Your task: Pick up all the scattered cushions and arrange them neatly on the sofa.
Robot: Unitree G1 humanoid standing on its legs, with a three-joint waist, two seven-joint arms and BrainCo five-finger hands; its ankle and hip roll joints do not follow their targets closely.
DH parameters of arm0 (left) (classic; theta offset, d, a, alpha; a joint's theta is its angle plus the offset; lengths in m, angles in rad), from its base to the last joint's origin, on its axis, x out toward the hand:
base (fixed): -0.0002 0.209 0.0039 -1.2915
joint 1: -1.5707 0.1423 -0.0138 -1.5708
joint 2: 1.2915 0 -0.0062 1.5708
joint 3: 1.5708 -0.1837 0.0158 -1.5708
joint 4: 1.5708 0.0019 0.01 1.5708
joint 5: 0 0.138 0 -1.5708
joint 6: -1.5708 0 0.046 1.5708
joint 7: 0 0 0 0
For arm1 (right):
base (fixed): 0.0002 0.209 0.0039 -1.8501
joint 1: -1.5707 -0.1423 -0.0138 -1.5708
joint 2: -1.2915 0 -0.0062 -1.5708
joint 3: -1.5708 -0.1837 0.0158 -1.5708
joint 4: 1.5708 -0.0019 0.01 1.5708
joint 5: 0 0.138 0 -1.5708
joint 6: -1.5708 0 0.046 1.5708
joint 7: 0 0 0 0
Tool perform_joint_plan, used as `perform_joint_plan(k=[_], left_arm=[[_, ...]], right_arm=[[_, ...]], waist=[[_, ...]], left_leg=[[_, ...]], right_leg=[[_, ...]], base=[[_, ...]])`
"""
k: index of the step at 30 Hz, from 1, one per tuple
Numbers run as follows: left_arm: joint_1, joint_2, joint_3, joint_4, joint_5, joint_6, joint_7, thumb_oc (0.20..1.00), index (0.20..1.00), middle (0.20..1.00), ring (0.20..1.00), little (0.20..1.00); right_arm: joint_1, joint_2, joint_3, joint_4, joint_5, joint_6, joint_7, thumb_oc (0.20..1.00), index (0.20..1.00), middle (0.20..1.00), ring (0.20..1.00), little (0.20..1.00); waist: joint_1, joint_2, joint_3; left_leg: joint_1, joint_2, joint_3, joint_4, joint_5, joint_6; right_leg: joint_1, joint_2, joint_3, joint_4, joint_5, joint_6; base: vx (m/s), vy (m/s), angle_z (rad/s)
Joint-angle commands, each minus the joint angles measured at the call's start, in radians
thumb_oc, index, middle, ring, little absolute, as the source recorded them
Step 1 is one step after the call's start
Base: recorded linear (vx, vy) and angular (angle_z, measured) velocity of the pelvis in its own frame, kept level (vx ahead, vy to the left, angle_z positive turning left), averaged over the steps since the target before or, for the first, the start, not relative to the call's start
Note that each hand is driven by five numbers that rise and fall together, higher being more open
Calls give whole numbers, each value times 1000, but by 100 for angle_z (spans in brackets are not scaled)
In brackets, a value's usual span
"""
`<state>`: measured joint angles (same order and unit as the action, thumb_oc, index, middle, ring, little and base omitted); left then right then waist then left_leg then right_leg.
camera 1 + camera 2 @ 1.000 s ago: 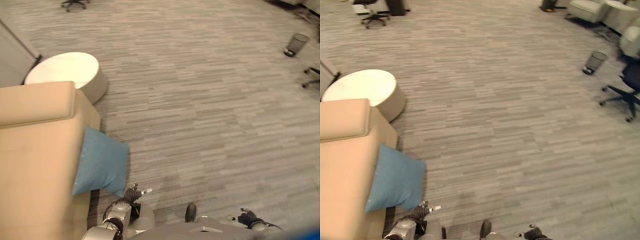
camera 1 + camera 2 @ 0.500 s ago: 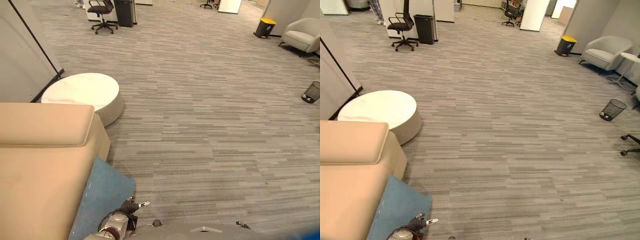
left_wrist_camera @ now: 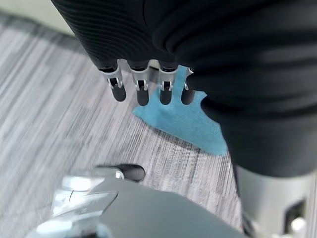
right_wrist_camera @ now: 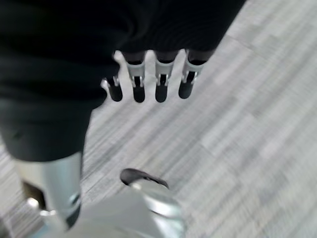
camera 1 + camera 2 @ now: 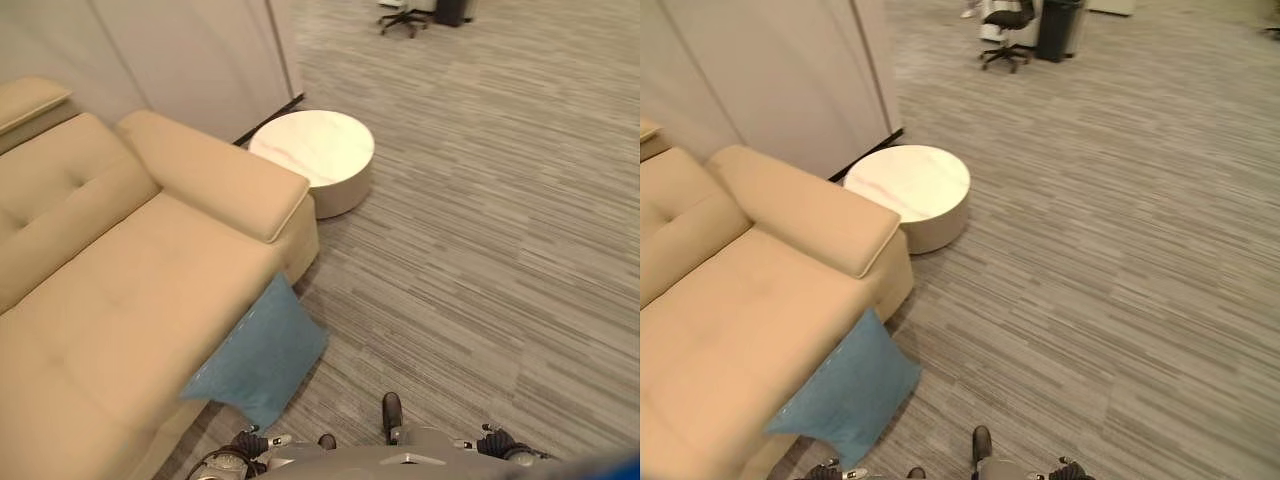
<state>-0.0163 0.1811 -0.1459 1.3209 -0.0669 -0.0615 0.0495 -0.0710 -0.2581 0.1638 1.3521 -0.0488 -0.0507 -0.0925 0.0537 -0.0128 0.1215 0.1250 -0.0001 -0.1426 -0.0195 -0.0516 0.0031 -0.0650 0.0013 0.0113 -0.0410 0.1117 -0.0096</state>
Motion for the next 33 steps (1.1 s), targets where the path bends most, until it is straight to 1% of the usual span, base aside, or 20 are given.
perform_joint_plan(k=[1, 3, 4, 5, 6, 7, 8, 9, 11, 15, 18, 19, 20, 21, 22, 24, 26, 28, 31, 33], left_arm=[[-80, -15, 16, 11, 7, -24, -2, 1000, 1000, 1000, 1000, 1000], [-80, -24, 9, 6, 7, -24, -2, 1000, 1000, 1000, 1000, 1000], [-80, -24, 9, 6, 7, -24, -2, 1000, 1000, 1000, 1000, 1000], [-69, -31, -3, 1, 10, -24, -1, 1000, 1000, 1000, 1000, 1000], [-69, -31, -3, 1, 10, -24, -1, 1000, 1000, 1000, 1000, 1000], [-58, -32, -9, 5, 9, -25, 0, 1000, 1000, 1000, 1000, 1000], [-57, -32, -9, 4, 9, -25, 0, 1000, 1000, 1000, 1000, 1000], [-53, -32, -8, 6, 7, -26, 2, 1000, 1000, 1000, 1000, 1000], [-40, -32, -1, 13, 5, -28, 5, 1000, 1000, 1000, 1000, 1000], [-10, -22, 35, 40, 0, -20, 9, 1000, 1000, 1000, 1000, 1000], [-11, -20, 44, 39, -4, -18, 8, 1000, 1000, 1000, 1000, 1000], [-14, -10, 47, 43, -4, -18, 9, 1000, 1000, 1000, 1000, 1000], [-9, 0, 52, 50, -6, -20, 9, 1000, 1000, 1000, 1000, 1000], [-3, 10, 57, 54, -7, -21, 8, 1000, 1000, 1000, 1000, 1000], [-2, 14, 60, 55, -8, -22, 8, 1000, 1000, 1000, 1000, 1000], [1, 24, 67, 58, -13, -25, 7, 1000, 1000, 1000, 1000, 1000], [-6, 26, 66, 60, -18, -29, 8, 1000, 1000, 1000, 1000, 1000], [-10, 28, 67, 61, -16, -31, 6, 1000, 1000, 1000, 1000, 1000], [-29, 23, 51, 42, -10, -34, 5, 1000, 1000, 1000, 1000, 1000], [-47, 15, 37, 11, -17, -36, 1, 1000, 1000, 1000, 1000, 1000]], right_arm=[[-2, -50, 16, -10, 33, -18, -15, 1000, 1000, 1000, 1000, 1000], [8, -55, 6, -3, 30, -20, -17, 1000, 1000, 1000, 1000, 1000], [9, -55, 6, -3, 30, -20, -17, 1000, 1000, 1000, 1000, 1000], [29, -53, -10, 25, 28, -22, -23, 1000, 1000, 1000, 1000, 1000], [29, -53, -10, 25, 28, -22, -23, 1000, 1000, 1000, 1000, 1000], [41, -46, -21, 39, 28, -24, -28, 1000, 1000, 1000, 1000, 1000], [41, -46, -21, 39, 28, -24, -28, 1000, 1000, 1000, 1000, 1000], [43, -43, -23, 42, 28, -24, -30, 1000, 1000, 1000, 1000, 1000], [43, -33, -20, 51, 27, -22, -32, 1000, 1000, 1000, 1000, 1000], [1, -5, 40, 40, 3, -27, -21, 1000, 1000, 1000, 1000, 1000], [-24, 2, 63, 36, -15, -28, -13, 1000, 1000, 1000, 1000, 1000], [-33, 9, 71, 31, -19, -29, -8, 1000, 1000, 1000, 1000, 1000], [-30, 10, 66, 27, -12, -32, -2, 1000, 1000, 1000, 1000, 1000], [-21, 11, 61, 23, -11, -35, -1, 1000, 1000, 1000, 1000, 1000], [-20, 9, 61, 22, -10, -35, -1, 1000, 1000, 1000, 1000, 1000], [-24, 0, 61, 19, -7, -33, 0, 1000, 1000, 1000, 1000, 1000], [-17, -6, 52, 12, 4, -30, 2, 1000, 1000, 1000, 1000, 1000], [-11, -10, 48, 9, 5, -29, 2, 1000, 1000, 1000, 1000, 1000], [4, -27, 28, 5, 23, -31, -1, 1000, 1000, 1000, 1000, 1000], [19, -41, 9, 4, 33, -34, -6, 1000, 1000, 1000, 1000, 1000]], waist=[[-26, -25, 1], [-45, -38, 5], [-46, -37, 4], [-81, -43, -4], [-81, -43, -4], [-105, -45, -16], [-105, -45, -17], [-111, -46, -22], [-107, -43, -29], [-58, -34, -48], [-35, -2, -35], [-35, 11, -23], [-38, 13, -24], [-41, 8, -26], [-42, 7, -24], [-46, -3, -18], [-66, -19, -10], [-64, -30, -26], [-84, -36, -42], [-105, -49, -36]], left_leg=[[-83, -22, 17, 27, 2, -43], [-136, -10, 135, 90, -2, -48], [-138, -10, 134, 94, -5, -48], [-152, 27, 360, 139, -16, -42], [-152, 27, 360, 140, -16, -42], [-140, 49, 494, 151, -23, -42], [-141, 50, 494, 153, -24, -42], [-135, 55, 533, 153, -23, -44], [-116, 46, 536, 129, -18, -48], [-29, 13, 468, -3, -1, -28], [5, 17, 430, -43, 11, -18], [16, 20, 398, -49, 16, -10], [28, 17, 373, -54, 12, -7], [33, 12, 342, -58, 9, -8], [40, 9, 329, -61, 7, -8], [47, -5, 290, -57, -4, -4], [59, -22, 235, -60, -21, -3], [50, -16, 215, -60, -23, -18], [35, 11, 190, -43, -25, -50], [-21, 30, 213, 64, -28, -74]], right_leg=[[41, -57, -46, 40, -8, 85], [60, -78, -112, 17, -8, 84], [61, -78, -113, 17, -8, 84], [87, -88, -186, -1, -9, 88], [87, -88, -186, -1, -9, 88], [98, -95, -236, 2, -10, 93], [98, -94, -236, 2, -10, 93], [105, -96, -259, 3, -8, 96], [121, -92, -278, 6, -7, 98], [128, -85, -298, 101, -31, 108], [69, -132, -321, 304, -16, 139], [36, -131, -300, 392, -6, 148], [16, -125, -265, 417, -11, 145], [-3, -110, -229, 377, -23, 131], [-14, -106, -217, 352, -25, 127], [-47, -96, -179, 257, -10, 117], [-52, -60, -75, 141, 20, 124], [-18, -53, -71, 101, 18, 114], [36, -40, -104, 51, -10, 88], [72, -49, -131, 13, -12, 74]], base=[[-32, -232, 72], [-67, -114, 136], [-23, -75, 210], [-5, -53, 162], [12, -51, 139], [17, 1, 117], [38, 9, 120], [97, 47, 65], [114, 76, 84], [122, 223, 33], [56, 216, 25], [73, 143, 45], [121, 90, 62], [134, 9, 71], [146, -60, 75], [141, -88, 60], [150, -165, 67], [152, -270, 111], [166, -312, 101], [71, -219, 45]])
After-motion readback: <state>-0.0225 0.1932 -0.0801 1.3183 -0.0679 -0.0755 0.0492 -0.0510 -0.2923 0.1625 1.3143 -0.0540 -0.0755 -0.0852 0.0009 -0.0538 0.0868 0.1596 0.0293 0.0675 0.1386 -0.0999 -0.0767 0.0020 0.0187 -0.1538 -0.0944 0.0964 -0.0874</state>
